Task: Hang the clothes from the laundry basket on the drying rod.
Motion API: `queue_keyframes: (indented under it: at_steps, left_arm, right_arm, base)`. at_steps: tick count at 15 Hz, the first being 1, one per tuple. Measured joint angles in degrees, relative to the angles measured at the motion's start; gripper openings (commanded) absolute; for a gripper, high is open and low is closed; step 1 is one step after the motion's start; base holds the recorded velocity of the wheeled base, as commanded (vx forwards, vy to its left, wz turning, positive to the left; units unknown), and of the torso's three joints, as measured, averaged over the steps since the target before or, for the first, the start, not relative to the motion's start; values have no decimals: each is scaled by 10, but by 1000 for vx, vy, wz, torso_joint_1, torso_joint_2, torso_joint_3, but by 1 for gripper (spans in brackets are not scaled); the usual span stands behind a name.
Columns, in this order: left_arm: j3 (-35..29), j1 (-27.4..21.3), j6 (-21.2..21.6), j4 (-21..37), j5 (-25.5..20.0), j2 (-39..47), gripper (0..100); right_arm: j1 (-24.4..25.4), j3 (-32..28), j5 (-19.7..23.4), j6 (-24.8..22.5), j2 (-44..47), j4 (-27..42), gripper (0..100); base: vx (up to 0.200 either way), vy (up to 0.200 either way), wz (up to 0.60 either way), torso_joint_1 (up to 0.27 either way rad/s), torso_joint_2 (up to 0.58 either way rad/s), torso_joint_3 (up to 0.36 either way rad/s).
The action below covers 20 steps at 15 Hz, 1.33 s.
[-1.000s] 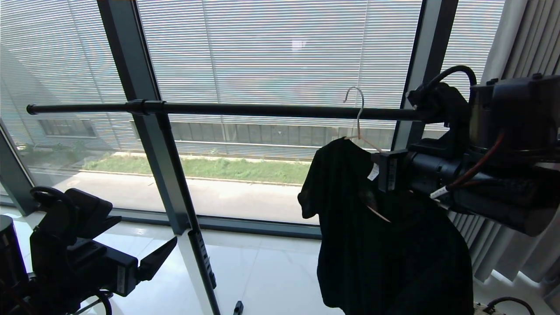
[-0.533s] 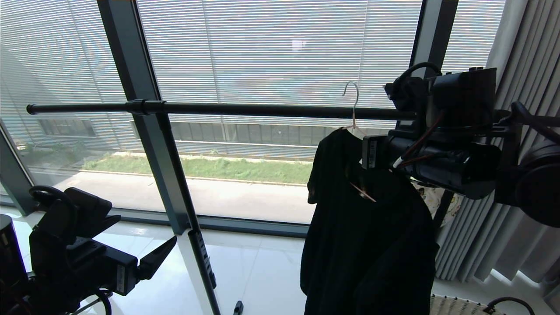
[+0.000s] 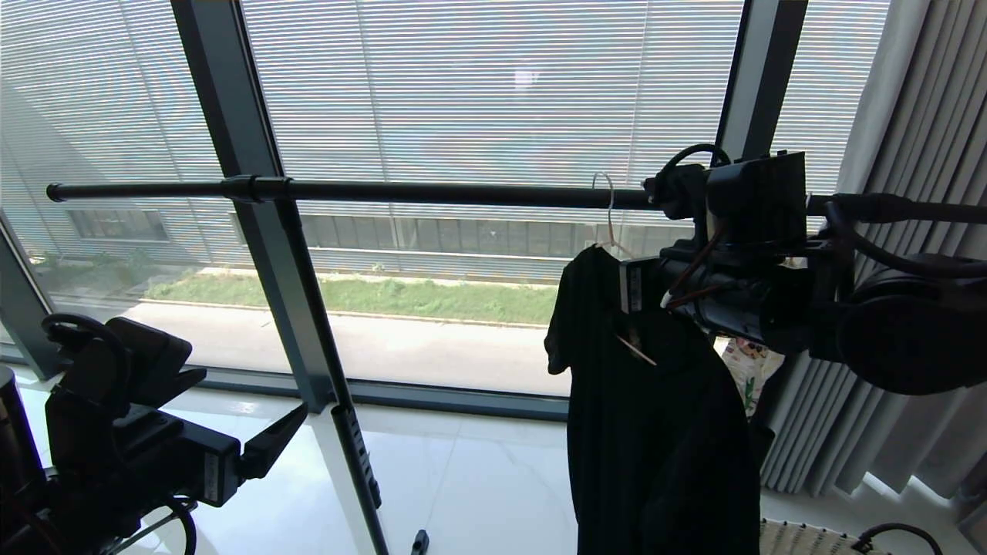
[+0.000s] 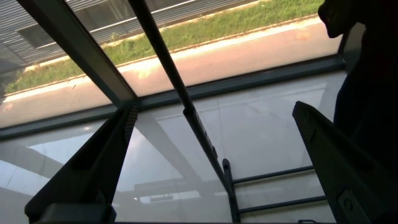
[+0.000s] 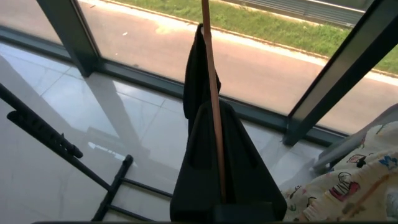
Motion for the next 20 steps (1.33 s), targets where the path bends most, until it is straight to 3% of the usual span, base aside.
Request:
queue_keyframes:
  at_steps: [6,7,11,16,20]
  left_arm:
    - [0,0,0,0,0,0,100]
    - [0,0,0,0,0,0,100]
    - [-2,1,0,0,0,1,100]
    - [-5,8,0,0,-1,1,100]
    - [-6,24,0,-1,0,0,100]
  right_arm:
    - [-2,-45,-1,-1,50,0,0]
    - [-2,-47,-2,-1,53,1,100]
    - [-2,-42,-4,-1,42,13,100]
    - [-2,-4,-3,-6,-46,78,100]
    - [-27,78,-4,-58,-149,115,100]
  base:
    - [0,0,0,0,0,0]
    - [0,0,0,0,0,0]
    - [0,0,0,0,0,0]
    - [0,0,0,0,0,0]
    - [0,0,0,0,0,0]
